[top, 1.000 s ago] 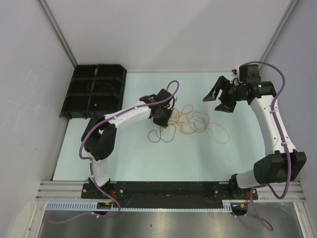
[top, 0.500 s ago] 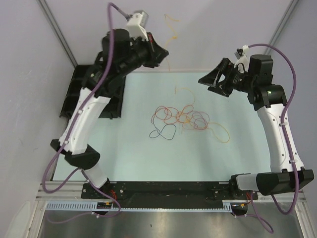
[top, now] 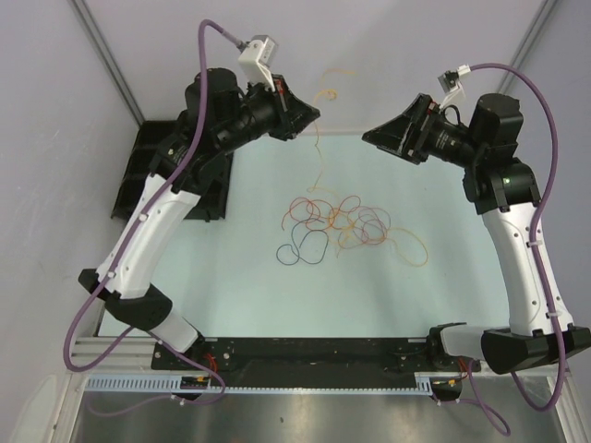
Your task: Untangle the cables
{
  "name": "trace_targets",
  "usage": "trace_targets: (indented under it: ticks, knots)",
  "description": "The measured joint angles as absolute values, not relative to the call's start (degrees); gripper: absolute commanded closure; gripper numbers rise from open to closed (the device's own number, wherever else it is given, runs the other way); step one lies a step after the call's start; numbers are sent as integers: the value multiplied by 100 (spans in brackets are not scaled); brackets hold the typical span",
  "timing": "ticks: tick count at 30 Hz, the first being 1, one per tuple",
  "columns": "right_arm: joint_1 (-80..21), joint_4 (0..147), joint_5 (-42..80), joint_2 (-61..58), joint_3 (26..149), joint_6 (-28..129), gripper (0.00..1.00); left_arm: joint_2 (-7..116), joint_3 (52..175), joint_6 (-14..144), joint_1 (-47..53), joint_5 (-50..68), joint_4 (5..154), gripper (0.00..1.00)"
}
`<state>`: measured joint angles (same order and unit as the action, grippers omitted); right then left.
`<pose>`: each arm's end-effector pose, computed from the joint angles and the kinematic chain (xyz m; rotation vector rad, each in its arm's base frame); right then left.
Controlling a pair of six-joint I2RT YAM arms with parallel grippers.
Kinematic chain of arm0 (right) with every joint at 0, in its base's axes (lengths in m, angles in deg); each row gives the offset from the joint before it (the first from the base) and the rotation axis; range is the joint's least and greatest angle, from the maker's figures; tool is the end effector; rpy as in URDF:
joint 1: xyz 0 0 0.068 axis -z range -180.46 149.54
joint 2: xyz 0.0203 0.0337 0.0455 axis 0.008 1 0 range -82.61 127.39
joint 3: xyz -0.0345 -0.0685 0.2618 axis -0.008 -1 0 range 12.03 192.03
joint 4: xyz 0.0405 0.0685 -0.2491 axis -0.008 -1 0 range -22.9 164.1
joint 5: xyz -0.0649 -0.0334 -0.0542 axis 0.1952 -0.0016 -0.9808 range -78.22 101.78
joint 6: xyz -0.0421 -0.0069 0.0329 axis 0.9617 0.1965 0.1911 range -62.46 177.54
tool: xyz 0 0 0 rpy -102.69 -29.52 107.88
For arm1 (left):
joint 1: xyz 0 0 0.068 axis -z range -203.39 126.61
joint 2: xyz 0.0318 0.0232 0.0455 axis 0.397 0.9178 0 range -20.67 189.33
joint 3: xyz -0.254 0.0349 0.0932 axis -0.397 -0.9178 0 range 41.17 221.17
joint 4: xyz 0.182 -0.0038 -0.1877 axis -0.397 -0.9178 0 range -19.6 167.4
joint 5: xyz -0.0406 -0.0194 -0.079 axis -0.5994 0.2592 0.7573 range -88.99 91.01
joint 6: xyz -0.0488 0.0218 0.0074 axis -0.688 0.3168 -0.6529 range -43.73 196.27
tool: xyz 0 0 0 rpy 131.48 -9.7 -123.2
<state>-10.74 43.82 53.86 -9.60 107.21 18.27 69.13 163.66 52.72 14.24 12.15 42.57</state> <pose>0.2383 0.0675 0.4999 -0.1274 1.8401 1.2473 0.2347 -0.1897 0.5563 0.3647 1.6580 -0.9707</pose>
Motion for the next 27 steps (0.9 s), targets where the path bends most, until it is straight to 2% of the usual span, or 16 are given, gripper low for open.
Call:
trace_targets:
  ticks: [11, 17, 27]
  knots:
    - [-1124, 4629, 5452, -968, 10515, 1729, 14, 6998, 16290, 5159, 1026, 1204, 4257, 100]
    - [-1312, 4780, 5358, -1003, 9940, 1956, 16, 7064, 16620, 4962, 775, 1366, 4340, 100]
    - [-1614, 4307, 4965, 26, 9536, 2619, 23, 7073, 16696, 4726, 694, 1715, 4560, 100]
